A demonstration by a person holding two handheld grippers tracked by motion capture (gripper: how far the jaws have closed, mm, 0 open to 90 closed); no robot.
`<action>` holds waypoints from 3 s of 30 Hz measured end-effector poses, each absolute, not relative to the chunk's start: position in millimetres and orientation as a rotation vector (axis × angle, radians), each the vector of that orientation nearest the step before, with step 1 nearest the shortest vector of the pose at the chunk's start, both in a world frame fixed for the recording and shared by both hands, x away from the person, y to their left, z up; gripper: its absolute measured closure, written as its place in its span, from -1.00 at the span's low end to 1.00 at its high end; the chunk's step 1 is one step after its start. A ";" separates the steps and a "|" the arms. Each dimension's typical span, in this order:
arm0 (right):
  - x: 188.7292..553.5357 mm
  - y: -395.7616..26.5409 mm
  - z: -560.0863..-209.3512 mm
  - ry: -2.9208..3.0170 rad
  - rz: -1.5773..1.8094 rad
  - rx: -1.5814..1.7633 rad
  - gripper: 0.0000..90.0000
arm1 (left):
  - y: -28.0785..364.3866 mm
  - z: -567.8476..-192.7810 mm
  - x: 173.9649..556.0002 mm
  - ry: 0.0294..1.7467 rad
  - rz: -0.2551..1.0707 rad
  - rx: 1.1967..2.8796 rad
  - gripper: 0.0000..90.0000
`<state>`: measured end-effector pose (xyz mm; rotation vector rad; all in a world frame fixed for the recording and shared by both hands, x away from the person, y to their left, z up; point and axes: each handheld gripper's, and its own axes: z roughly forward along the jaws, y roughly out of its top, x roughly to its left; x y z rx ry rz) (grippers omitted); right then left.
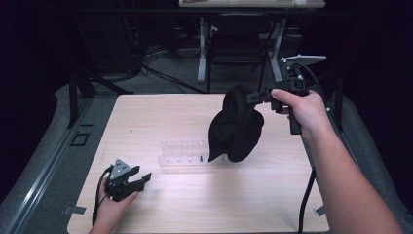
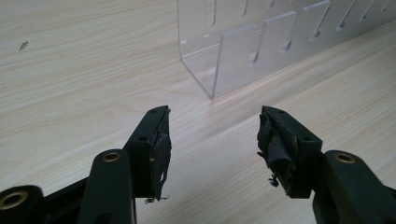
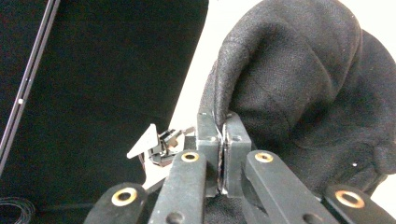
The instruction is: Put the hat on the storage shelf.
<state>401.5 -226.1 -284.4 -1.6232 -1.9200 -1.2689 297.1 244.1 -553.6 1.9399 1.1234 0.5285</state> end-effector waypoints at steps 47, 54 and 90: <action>422.7 -170.7 -302.4 -1.941 -1.241 -1.577 0.96 | 243.1 -550.2 296.5 1.109 0.529 1.930 -0.01; 422.1 -170.7 -306.4 -1.916 -1.254 -1.568 0.95 | 238.8 -542.7 297.2 1.105 0.519 1.898 0.00; 419.6 -154.7 -307.6 -1.881 -1.296 -1.544 0.94 | 116.6 -473.4 307.1 0.769 0.454 1.977 0.26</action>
